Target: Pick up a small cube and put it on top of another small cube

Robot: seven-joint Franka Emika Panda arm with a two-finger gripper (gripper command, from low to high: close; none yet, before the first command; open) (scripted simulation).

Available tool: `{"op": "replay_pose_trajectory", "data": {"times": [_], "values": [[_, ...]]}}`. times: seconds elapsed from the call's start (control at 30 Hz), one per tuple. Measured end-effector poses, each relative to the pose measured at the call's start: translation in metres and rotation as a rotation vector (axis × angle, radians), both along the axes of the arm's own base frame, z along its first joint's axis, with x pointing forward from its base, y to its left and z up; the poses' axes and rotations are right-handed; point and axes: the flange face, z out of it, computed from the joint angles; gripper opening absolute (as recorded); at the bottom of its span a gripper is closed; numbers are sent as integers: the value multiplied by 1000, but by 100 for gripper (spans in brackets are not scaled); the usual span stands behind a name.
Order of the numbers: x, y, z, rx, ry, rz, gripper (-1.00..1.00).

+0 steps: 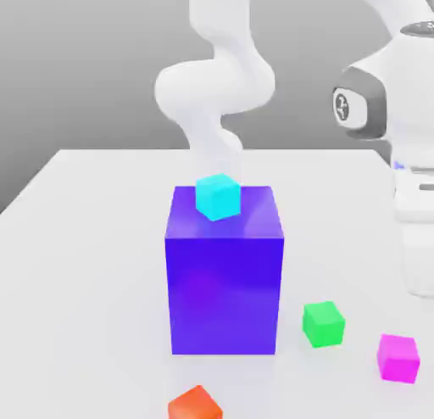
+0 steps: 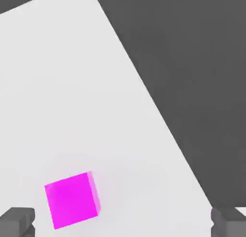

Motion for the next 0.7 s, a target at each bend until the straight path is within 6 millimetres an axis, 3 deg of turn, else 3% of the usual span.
{"op": "replay_pose_trajectory", "data": {"times": [0.1,0.27,0.3,0.5,0.57,0.7], "values": [[-21,13,-49,-77,29,131,0],[-27,17,-118,-102,37,175,0],[-28,17,-126,-102,37,176,-100],[-28,17,-130,-103,39,176,-100],[-27,18,-116,-104,37,177,-100],[-29,15,-68,-106,36,192,-100]]}}
